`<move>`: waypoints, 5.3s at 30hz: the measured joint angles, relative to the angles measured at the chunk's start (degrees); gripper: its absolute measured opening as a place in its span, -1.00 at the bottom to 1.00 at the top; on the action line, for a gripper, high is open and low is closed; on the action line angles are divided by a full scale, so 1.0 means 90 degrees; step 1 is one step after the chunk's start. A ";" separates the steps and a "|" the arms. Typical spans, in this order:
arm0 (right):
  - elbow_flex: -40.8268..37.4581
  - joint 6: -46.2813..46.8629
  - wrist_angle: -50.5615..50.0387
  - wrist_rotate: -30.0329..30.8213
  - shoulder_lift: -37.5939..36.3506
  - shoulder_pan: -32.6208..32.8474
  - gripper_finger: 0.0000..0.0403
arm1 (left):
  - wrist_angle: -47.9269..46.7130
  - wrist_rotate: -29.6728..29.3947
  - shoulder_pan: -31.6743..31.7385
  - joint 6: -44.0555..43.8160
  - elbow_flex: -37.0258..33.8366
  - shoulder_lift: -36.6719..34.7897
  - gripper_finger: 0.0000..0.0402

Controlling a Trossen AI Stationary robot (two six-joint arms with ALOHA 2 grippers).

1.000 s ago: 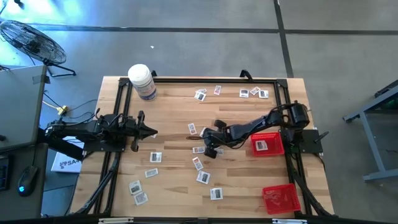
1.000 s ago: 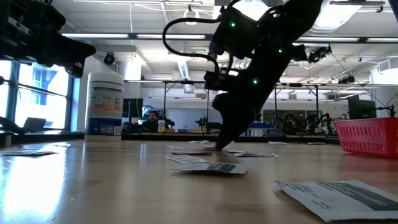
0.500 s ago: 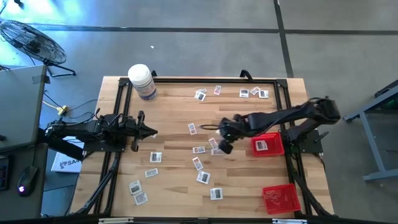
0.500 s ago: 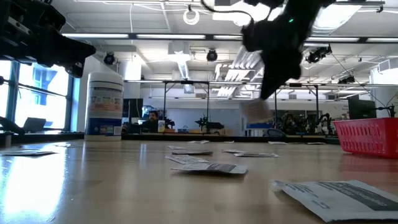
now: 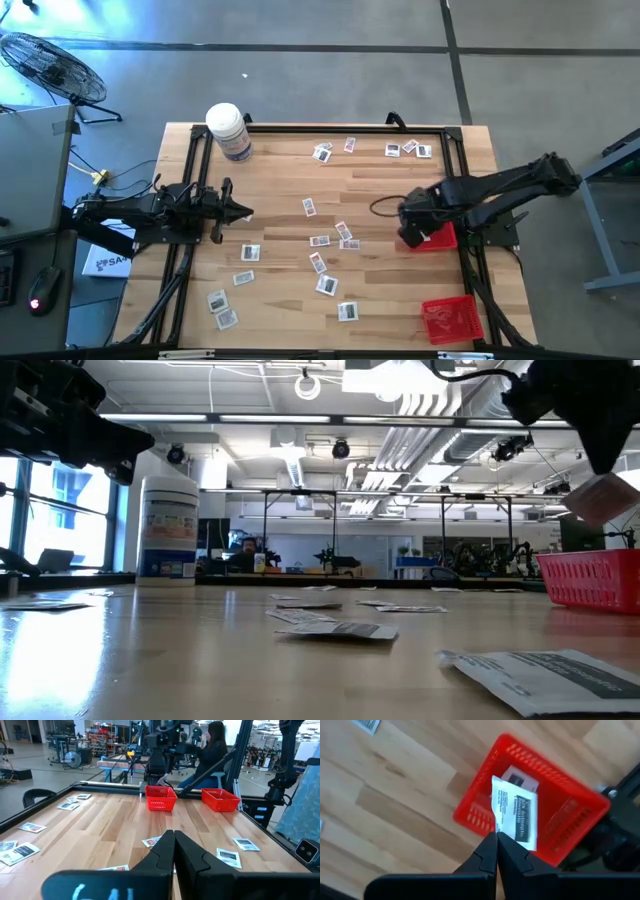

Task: Pick & Place First Aid Supplies
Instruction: Put the black towelette pack into the top red basket

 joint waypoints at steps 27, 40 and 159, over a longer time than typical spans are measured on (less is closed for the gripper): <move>0.0000 -0.0856 -0.0260 0.0128 0.2920 -0.0416 -0.90 | 0.0001 -0.0003 0.0002 0.0000 0.0001 0.0001 -1.00; 0.0908 -0.2156 -0.1320 0.0347 0.2863 -0.0981 -0.63 | 0.0002 -0.0004 0.0001 0.0002 0.0001 0.0000 -1.00; -0.1530 -0.5174 0.8283 0.1498 0.2529 -0.1765 -0.82 | 0.0000 -0.0004 0.0000 0.0000 0.0002 0.0002 -1.00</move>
